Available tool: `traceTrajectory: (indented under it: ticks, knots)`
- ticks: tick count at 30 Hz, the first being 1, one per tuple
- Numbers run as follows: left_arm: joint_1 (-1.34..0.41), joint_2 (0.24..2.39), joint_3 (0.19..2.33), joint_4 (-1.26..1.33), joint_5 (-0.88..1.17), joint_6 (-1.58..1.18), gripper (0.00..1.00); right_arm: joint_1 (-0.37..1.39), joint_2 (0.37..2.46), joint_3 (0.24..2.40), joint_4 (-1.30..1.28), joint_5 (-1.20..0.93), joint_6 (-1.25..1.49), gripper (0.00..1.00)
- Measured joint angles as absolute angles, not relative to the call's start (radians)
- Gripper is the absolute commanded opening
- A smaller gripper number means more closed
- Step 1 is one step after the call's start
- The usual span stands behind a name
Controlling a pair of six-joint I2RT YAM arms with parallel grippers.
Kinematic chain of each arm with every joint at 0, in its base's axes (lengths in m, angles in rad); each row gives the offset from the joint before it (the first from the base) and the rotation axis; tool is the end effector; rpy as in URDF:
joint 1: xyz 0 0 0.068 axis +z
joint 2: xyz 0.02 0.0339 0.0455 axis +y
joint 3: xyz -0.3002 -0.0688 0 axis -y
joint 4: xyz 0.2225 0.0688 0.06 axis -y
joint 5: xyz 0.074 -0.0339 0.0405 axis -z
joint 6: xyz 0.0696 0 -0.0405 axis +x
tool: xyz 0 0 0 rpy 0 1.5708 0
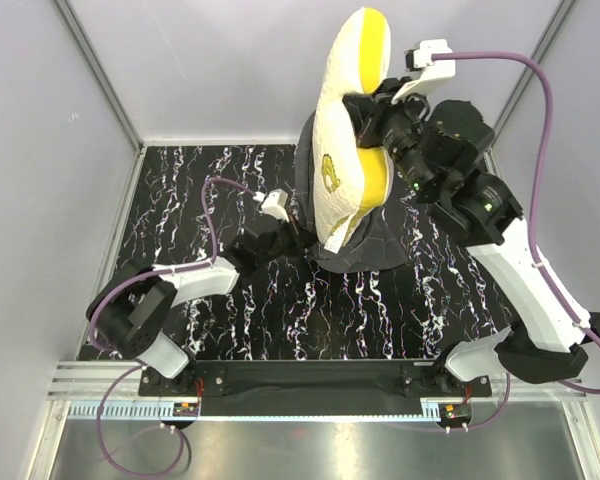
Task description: Remove the pillowcase from the pillow
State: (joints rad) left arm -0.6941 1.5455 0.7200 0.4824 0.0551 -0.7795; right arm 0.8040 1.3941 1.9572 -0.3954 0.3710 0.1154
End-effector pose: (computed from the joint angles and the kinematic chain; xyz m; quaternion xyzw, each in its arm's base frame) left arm 0.2608 -0.2221 0.2425 -0.0190 0.8171 -0.4036 0.4113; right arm 0.1988 0.1699 0.6017 -0.0815 0.6447 0.2264 0.7256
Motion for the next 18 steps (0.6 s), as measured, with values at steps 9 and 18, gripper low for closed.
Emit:
traceTrajectory:
  ticks: [9,18]
  knots:
    - [-0.698,1.640,0.850,0.511,0.054,-0.776,0.00,0.804,1.435,2.233,-0.496,0.348,0.118,0.00]
    - [-0.733,1.734,0.934,0.514,0.031,-0.776,0.00,0.804,1.444,2.275,-0.513,0.359,0.135,0.00]
